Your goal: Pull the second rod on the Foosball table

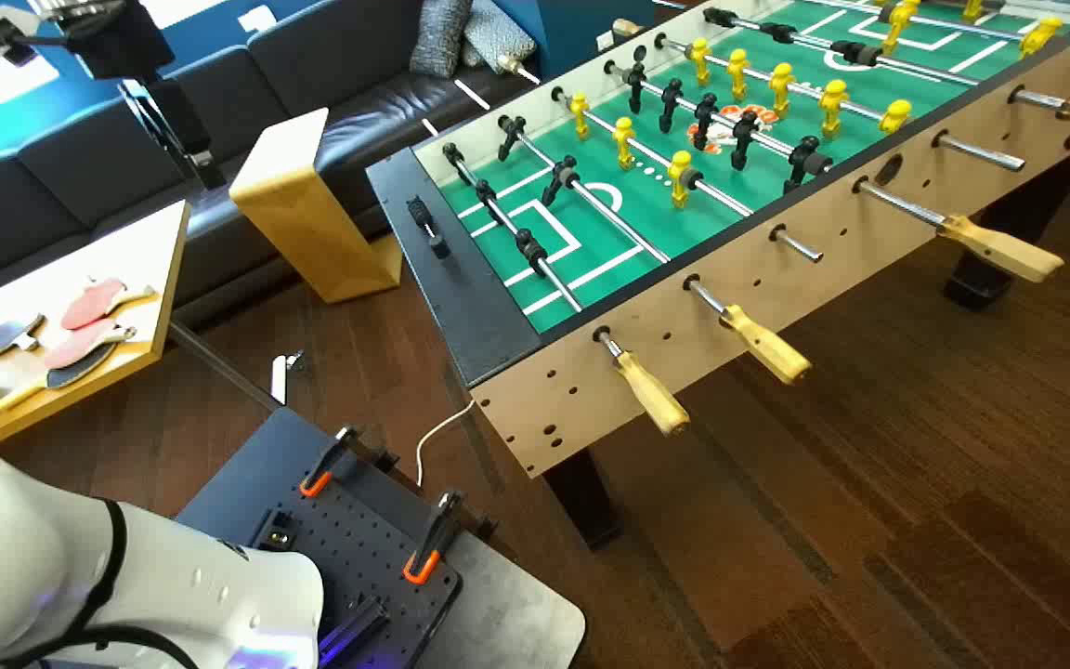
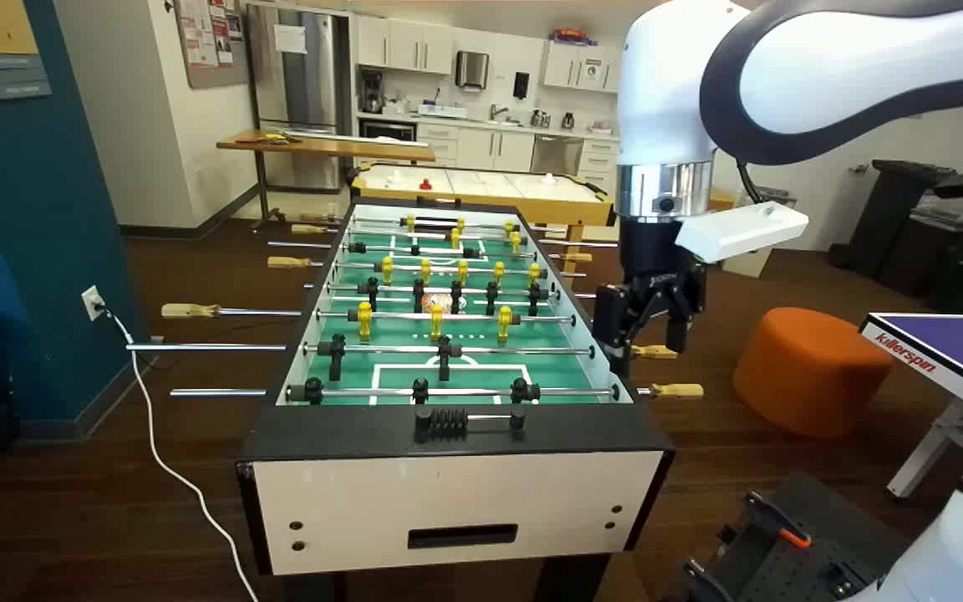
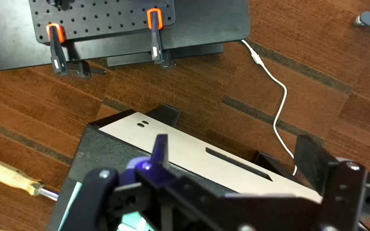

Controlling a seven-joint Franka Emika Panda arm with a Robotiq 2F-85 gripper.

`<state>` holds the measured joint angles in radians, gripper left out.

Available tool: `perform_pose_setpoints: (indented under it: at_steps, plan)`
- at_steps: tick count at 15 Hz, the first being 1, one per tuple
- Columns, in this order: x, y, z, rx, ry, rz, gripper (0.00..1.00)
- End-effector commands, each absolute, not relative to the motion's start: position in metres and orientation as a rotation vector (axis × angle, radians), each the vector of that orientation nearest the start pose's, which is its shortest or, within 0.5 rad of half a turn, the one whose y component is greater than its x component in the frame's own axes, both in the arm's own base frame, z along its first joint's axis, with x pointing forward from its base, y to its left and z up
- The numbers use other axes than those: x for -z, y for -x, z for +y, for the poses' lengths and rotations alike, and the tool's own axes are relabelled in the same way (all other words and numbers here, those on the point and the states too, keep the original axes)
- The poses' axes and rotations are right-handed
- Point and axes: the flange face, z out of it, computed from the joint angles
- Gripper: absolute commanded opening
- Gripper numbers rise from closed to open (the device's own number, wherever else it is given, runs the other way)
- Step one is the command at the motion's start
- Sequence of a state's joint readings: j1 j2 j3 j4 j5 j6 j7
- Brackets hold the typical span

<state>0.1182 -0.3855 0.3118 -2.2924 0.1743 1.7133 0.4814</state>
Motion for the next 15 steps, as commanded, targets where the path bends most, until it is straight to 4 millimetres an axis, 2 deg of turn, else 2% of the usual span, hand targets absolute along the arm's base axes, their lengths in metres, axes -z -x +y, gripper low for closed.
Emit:
perform_pose_setpoints:
  at_steps: [1, 7, 9, 11, 15]
  plan:
    - [-0.478, -0.369, 0.196, -0.334, 3.158, 0.202, 1.00]
    - [-0.478, -0.369, 0.196, -0.334, 3.158, 0.202, 1.00]
    - [-0.485, -0.379, 0.178, -0.287, 3.155, 0.263, 1.00]
    - [-0.494, -0.393, 0.148, -0.222, 3.127, 0.381, 1.00]
    - [-0.506, -0.428, 0.062, -0.140, 3.017, 0.698, 1.00]
